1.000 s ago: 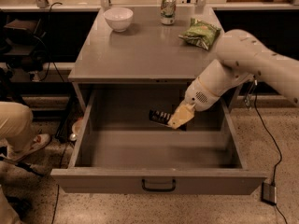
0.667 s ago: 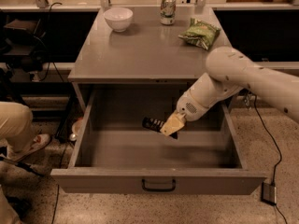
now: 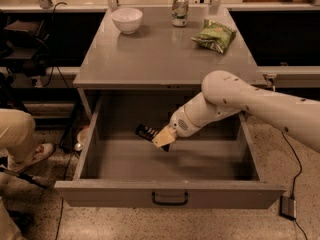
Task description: Place rxbar chocolate into top drawer
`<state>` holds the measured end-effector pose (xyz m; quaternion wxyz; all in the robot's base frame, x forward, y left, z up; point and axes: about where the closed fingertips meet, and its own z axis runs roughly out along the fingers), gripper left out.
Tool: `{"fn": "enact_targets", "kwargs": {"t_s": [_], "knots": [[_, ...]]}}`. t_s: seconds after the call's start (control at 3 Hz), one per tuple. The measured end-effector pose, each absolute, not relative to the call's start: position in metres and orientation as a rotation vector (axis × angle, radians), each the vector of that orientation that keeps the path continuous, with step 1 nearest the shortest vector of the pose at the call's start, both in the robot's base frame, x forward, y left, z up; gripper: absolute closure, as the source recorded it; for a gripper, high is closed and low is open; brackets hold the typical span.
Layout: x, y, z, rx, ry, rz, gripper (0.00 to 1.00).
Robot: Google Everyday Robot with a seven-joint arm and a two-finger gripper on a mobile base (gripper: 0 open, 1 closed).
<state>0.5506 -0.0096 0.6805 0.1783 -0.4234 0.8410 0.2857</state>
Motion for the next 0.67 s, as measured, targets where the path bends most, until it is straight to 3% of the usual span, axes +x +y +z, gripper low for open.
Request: {"fn": "enact_targets", "kwargs": {"t_s": [0.67], "knots": [[0.561,0.028,0.673,-1.182,2.293,0.855,0.36]]}}
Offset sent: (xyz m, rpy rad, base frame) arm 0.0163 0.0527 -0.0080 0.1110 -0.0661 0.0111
